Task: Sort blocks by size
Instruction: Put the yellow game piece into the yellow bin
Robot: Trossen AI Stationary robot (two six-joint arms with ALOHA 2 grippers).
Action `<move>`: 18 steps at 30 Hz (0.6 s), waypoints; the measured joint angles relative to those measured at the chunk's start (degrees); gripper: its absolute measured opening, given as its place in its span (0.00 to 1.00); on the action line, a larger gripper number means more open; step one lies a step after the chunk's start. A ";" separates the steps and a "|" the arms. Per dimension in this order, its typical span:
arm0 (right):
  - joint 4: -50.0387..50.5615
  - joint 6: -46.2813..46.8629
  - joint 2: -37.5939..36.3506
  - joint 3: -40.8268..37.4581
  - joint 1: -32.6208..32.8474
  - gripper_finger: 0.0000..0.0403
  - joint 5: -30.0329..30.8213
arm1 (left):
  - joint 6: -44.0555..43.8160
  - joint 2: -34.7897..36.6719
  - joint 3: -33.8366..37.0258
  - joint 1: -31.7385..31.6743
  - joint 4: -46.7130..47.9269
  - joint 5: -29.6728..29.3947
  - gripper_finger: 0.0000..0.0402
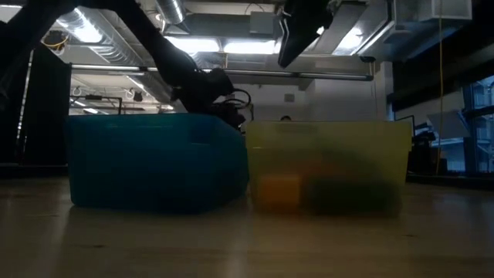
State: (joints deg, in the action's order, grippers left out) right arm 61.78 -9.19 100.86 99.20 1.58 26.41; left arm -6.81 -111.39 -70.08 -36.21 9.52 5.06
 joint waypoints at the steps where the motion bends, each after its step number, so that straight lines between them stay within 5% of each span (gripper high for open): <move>1: -0.05 0.00 0.00 0.00 0.46 0.56 0.01 | 0.00 -0.39 0.00 0.00 0.05 -0.02 0.48; 12: -0.16 0.00 0.00 0.00 2.17 0.56 -0.24 | 0.66 -3.43 -0.15 0.00 -0.26 0.27 0.48; 18: -0.16 -0.02 0.00 0.00 2.17 0.56 -0.04 | 1.09 -3.56 0.04 -0.26 0.48 -0.37 0.35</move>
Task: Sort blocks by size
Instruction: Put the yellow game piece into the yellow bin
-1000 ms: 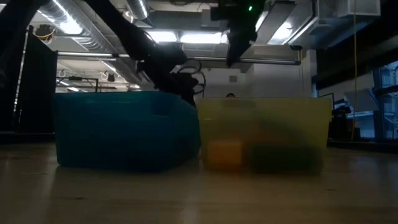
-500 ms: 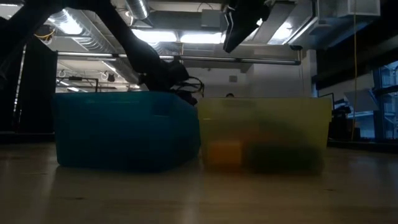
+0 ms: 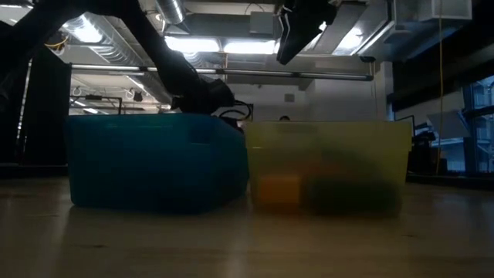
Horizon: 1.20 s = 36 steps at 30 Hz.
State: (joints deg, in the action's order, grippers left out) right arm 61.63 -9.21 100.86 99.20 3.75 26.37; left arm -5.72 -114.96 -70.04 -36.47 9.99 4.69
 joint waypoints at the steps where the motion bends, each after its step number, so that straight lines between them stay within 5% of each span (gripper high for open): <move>1: 0.00 0.00 0.00 0.00 0.00 0.56 0.01 | -0.02 0.00 0.00 -0.02 -0.02 0.04 0.32; 6: 0.02 0.00 0.00 0.00 0.00 0.56 0.00 | -0.09 0.00 0.00 0.00 -0.14 0.12 0.19; 18: 9.60 4.65 0.02 0.00 -0.59 0.56 0.45 | -0.26 0.37 -3.93 -0.07 0.36 2.07 0.22; 30: 27.58 19.18 -0.14 0.00 -3.60 0.56 10.55 | -0.25 0.46 -10.97 2.15 1.52 17.86 0.22; 36: 28.09 21.81 -2.02 -2.40 -5.61 0.56 11.84 | -0.26 0.54 -11.37 4.61 1.13 24.67 0.20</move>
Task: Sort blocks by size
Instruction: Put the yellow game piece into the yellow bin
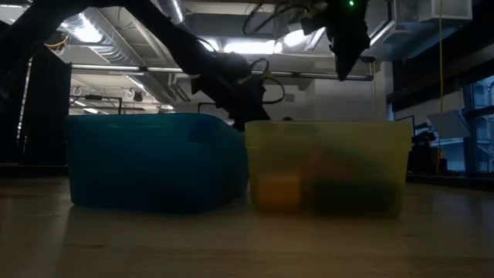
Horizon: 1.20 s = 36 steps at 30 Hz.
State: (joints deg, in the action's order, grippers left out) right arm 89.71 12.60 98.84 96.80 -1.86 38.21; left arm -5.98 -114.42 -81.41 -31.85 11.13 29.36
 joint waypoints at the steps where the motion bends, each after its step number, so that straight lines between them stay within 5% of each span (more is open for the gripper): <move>1: 0.08 0.53 -0.40 -1.00 -0.49 0.56 0.25 | 0.00 0.09 0.00 0.43 0.06 0.61 0.20; 11: -4.15 5.00 -4.75 -13.84 -4.75 0.56 0.08 | 0.44 2.87 0.00 3.33 0.40 7.38 0.20; 29: -14.14 1.97 -4.95 -32.91 -10.89 0.56 -0.27 | 4.87 6.70 -0.02 9.39 2.57 7.52 0.22; 36: -22.16 -4.19 -13.79 -38.78 -15.89 0.56 -3.37 | 7.41 6.67 -0.02 12.66 3.73 7.54 0.21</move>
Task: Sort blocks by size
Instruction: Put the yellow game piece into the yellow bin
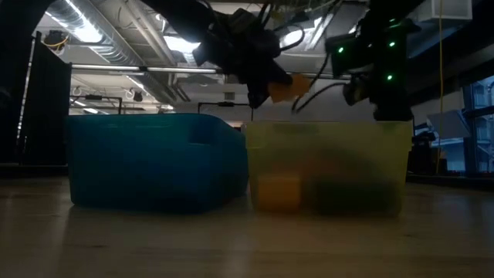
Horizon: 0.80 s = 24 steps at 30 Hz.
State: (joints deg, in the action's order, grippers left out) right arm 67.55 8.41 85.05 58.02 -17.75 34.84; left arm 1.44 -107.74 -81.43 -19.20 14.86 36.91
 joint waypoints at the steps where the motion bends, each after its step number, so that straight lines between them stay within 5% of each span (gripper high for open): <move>1: -1.89 -0.15 -2.25 -1.14 -0.81 0.56 -0.75 | 0.10 0.00 0.00 0.38 -0.20 0.00 0.21; 11: -30.80 -1.85 -20.73 -16.63 -7.45 0.56 -14.58 | 0.56 0.00 0.00 4.97 -0.46 -0.04 0.21; 18: -50.97 -1.78 -20.26 -23.73 -7.42 0.56 -23.36 | 1.98 -0.15 0.00 11.62 -0.44 -4.76 0.22; 24: -54.89 -0.81 -18.44 -24.42 -7.42 0.56 -28.42 | 4.87 -0.15 0.41 17.18 -0.41 -11.88 0.24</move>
State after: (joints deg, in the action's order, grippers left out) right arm 12.66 7.59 66.60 33.61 -25.17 6.43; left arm 6.31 -107.90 -81.02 -2.02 14.45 25.02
